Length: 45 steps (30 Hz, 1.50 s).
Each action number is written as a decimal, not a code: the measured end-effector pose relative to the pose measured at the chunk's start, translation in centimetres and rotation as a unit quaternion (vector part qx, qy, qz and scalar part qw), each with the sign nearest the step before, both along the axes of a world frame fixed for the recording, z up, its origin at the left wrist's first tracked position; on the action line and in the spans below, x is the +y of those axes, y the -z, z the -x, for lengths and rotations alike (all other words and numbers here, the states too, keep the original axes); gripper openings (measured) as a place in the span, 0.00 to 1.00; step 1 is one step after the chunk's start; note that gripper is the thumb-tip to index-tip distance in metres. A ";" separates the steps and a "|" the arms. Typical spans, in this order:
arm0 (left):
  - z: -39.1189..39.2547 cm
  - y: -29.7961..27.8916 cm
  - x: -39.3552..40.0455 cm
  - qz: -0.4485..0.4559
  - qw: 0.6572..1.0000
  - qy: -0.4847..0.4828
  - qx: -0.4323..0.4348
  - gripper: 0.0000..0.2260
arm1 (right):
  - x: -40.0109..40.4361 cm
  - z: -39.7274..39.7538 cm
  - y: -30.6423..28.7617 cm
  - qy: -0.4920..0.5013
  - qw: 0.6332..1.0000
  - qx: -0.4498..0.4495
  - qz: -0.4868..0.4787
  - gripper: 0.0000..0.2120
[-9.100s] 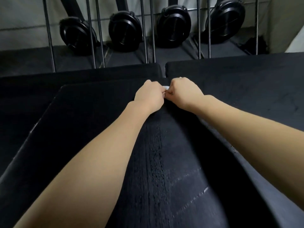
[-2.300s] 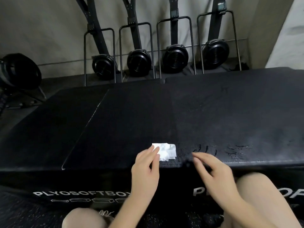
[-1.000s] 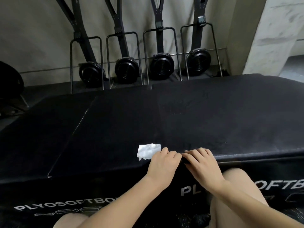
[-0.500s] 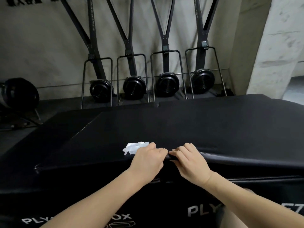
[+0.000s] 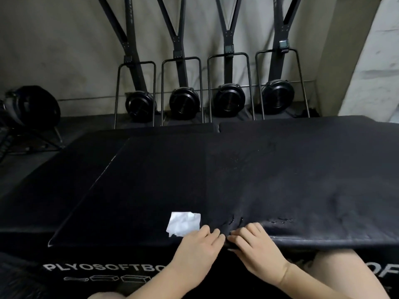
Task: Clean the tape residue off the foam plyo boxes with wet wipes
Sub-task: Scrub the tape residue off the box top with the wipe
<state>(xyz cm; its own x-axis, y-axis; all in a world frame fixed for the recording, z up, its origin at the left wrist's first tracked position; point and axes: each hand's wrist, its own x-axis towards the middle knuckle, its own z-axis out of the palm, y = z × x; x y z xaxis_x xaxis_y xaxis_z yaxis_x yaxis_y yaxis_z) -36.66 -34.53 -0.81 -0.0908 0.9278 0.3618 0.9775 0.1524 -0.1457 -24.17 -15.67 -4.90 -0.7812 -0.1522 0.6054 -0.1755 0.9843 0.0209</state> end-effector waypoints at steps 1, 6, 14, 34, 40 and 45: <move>0.1 -0.5 -0.7 -0.012 0.999 0.008 -0.029 0.08 | -0.2 -0.2 -0.4 0.003 1.000 -0.012 0.011 0.11; 3.3 -3.7 -4.8 -0.157 0.945 -0.126 -0.257 0.06 | -1.8 -0.3 -4.5 0.028 0.992 -0.027 0.116 0.10; 10.2 -4.7 -5.6 -0.048 0.909 -0.162 -0.380 0.07 | -6.7 9.3 -5.1 0.022 0.967 -0.043 0.249 0.10; 1.9 -0.6 0.1 -0.014 0.990 -0.043 -0.137 0.07 | -2.1 1.3 -2.5 0.023 0.978 -0.130 0.161 0.12; 4.5 -0.3 2.1 -0.036 0.982 -0.093 -0.163 0.14 | -1.1 5.6 -2.7 0.055 0.979 -0.094 0.170 0.09; 8.2 -2.0 5.7 0.033 0.968 -0.192 -0.159 0.10 | 2.0 11.6 -2.9 0.071 0.967 -0.145 0.197 0.06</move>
<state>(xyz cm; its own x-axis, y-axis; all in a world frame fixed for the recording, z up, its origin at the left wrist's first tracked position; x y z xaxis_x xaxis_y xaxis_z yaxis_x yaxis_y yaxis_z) -44.82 -28.81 1.22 -0.5307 0.8237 0.1996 0.8475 0.5143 0.1313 -35.72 -13.64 -1.97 -0.9229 0.1659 0.3474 0.0188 0.9208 -0.3897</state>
